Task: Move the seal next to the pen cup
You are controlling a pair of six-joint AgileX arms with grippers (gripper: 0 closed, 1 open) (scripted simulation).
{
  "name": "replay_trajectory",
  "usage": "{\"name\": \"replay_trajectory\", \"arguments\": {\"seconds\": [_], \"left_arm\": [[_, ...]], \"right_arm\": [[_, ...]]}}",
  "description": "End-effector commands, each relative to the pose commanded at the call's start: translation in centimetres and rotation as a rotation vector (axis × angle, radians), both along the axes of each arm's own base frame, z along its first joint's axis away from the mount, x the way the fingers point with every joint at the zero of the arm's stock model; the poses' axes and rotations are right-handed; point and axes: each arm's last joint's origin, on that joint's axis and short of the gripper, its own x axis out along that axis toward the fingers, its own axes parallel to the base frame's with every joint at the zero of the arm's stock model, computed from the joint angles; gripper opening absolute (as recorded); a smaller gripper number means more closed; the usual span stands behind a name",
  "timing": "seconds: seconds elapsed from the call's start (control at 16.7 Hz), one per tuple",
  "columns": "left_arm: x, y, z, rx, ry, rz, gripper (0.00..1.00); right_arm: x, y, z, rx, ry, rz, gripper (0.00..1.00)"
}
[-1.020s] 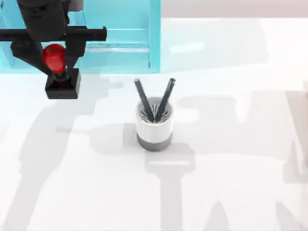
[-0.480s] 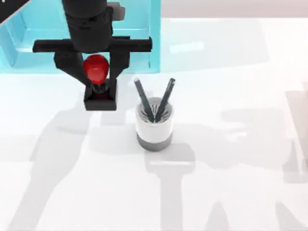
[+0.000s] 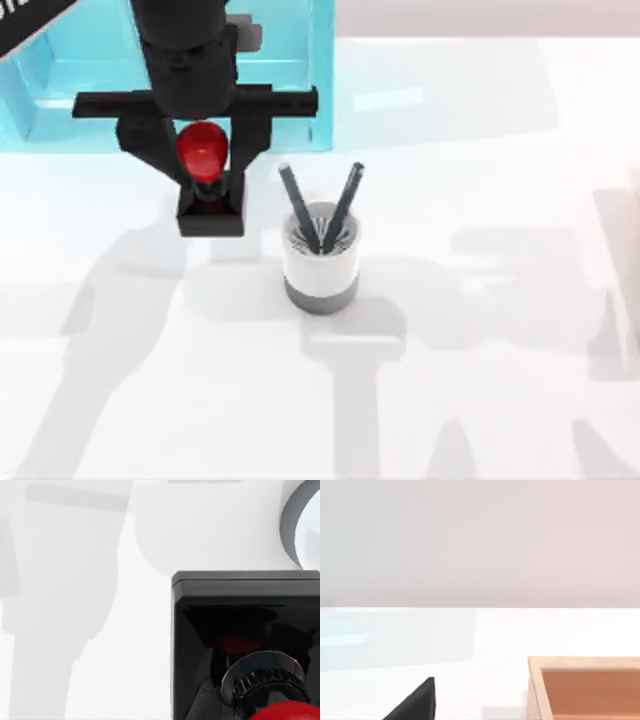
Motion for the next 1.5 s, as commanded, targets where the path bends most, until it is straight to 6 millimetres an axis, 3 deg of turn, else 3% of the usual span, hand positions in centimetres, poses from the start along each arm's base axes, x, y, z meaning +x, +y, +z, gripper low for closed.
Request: {"name": "replay_trajectory", "arguments": {"seconds": [0.36,1.14,1.5], "left_arm": [[-0.06,-0.04,-0.58,-0.001,-0.004,0.000,0.00],[-0.06,-0.04,-0.58,-0.001,-0.004,0.000,0.98],[-0.06,-0.04,-0.58,-0.001,-0.004,0.000,1.00]], "right_arm": [[0.00,0.00,0.00,0.000,0.000,0.000,1.00],[0.00,0.00,0.00,0.000,0.000,0.000,1.00],[0.00,0.00,0.00,0.000,0.000,0.000,1.00]]}}
